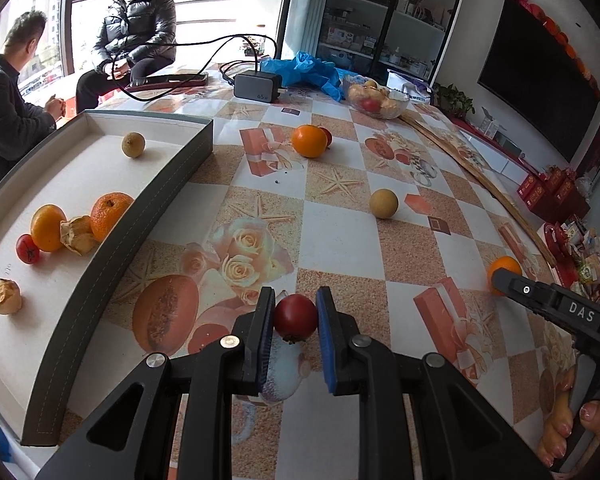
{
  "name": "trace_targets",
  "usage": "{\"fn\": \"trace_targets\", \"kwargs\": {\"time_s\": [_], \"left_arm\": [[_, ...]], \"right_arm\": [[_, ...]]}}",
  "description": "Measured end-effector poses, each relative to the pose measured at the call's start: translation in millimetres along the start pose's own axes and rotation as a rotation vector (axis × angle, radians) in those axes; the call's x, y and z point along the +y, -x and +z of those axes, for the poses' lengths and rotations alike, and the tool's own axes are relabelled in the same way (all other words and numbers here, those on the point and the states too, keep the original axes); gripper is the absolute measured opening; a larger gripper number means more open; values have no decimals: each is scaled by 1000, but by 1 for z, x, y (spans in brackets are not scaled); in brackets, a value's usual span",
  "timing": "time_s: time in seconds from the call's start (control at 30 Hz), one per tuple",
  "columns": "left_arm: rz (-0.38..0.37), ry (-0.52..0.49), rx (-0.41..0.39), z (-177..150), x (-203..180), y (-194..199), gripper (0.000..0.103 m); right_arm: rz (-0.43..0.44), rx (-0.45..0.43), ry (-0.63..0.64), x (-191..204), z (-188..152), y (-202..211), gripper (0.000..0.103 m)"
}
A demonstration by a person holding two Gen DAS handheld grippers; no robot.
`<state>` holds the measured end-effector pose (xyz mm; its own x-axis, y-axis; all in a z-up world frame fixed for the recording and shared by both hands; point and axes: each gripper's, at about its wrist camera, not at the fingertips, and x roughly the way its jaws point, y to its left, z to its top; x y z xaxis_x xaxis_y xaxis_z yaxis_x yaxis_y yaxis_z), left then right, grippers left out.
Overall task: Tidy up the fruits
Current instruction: 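Carry the tomato with the left tool while the right tool carries the orange over the tray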
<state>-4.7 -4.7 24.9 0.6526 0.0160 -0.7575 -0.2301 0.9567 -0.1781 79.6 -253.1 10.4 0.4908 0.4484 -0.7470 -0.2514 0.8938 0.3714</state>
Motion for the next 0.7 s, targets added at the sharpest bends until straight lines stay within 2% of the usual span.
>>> {"fn": "trace_targets", "kwargs": {"time_s": [0.13,0.3,0.43,0.7], "left_arm": [[14,3,-39,6,15,21,23],[73,25,-93,19,47,47,23],[190,32,-131,27,82,60,23],[309,126,-105,32,148,58,23]], "right_arm": [[9,4,41,20,5,0,36],[48,18,124,65,15,-9,36],[112,52,181,110,23,-26,36],[227,124,312,208,26,-69,36]]}}
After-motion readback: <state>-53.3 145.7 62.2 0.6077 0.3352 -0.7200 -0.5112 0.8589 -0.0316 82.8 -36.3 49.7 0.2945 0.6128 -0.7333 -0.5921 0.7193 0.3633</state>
